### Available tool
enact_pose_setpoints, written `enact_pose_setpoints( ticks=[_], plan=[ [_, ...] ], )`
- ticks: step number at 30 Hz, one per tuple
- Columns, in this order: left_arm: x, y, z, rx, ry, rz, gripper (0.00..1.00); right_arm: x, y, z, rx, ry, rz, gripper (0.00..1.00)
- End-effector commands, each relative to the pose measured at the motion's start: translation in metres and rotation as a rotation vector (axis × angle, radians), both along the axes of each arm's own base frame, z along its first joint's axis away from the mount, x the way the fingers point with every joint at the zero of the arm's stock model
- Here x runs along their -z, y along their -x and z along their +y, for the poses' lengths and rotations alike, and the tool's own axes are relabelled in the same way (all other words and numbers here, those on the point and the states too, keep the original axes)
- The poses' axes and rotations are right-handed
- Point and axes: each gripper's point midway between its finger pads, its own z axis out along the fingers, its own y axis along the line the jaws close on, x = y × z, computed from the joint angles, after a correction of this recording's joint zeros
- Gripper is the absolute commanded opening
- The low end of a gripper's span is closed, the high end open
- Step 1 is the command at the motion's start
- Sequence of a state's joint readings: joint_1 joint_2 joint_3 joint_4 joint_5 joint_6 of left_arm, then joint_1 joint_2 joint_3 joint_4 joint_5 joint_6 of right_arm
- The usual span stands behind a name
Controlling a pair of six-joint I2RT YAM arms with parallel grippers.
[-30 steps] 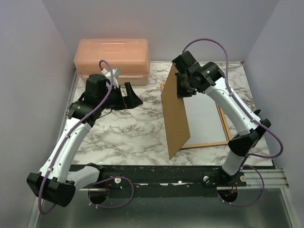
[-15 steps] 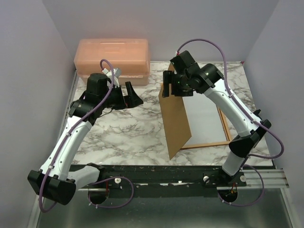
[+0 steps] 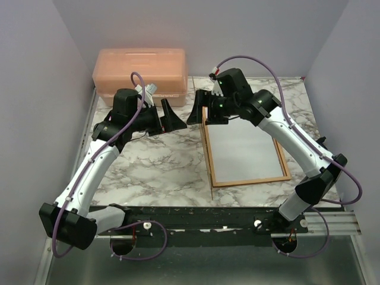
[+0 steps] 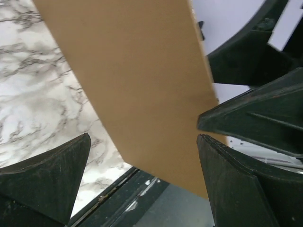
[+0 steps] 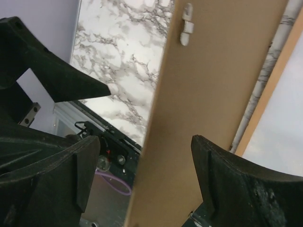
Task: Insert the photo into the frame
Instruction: Turn over the photo frame item at the center of the board.
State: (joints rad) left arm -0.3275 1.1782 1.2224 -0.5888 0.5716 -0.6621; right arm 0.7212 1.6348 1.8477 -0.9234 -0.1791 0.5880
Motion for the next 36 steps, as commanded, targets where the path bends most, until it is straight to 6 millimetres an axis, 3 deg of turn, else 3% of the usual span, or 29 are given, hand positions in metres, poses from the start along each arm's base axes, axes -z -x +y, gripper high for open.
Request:
enact_pose_setpoints(
  ticks=[1,8,14,18,21,28,33,36],
  plan=[
    [-0.022,0.010,-0.021,0.113,0.160,-0.014,0.99,-0.032,0.013,0.016,-0.069,-0.147,-0.044,0.86],
    [-0.011,0.008,-0.027,0.134,0.181,0.033,0.99,-0.039,0.008,-0.003,0.031,-0.138,-0.102,0.87],
    [0.023,0.001,-0.015,0.072,0.051,0.099,0.91,-0.031,0.005,-0.021,0.090,-0.103,-0.117,0.88],
    [0.047,-0.004,-0.009,0.044,-0.018,0.146,0.74,-0.028,0.004,-0.026,0.103,-0.091,-0.118,0.88],
    [0.053,-0.005,-0.003,0.018,-0.061,0.151,0.64,-0.022,0.003,-0.028,0.109,-0.077,-0.110,0.88],
    [0.060,-0.009,0.015,-0.051,-0.175,0.147,0.42,-0.004,0.001,-0.031,0.120,-0.040,-0.088,0.88],
    [0.058,-0.008,0.017,-0.052,-0.186,0.145,0.14,0.010,0.001,-0.034,0.127,-0.022,-0.070,0.88],
    [0.055,-0.007,0.017,-0.054,-0.187,0.137,0.02,0.018,0.001,-0.035,0.127,-0.023,-0.055,0.88]
  ],
)
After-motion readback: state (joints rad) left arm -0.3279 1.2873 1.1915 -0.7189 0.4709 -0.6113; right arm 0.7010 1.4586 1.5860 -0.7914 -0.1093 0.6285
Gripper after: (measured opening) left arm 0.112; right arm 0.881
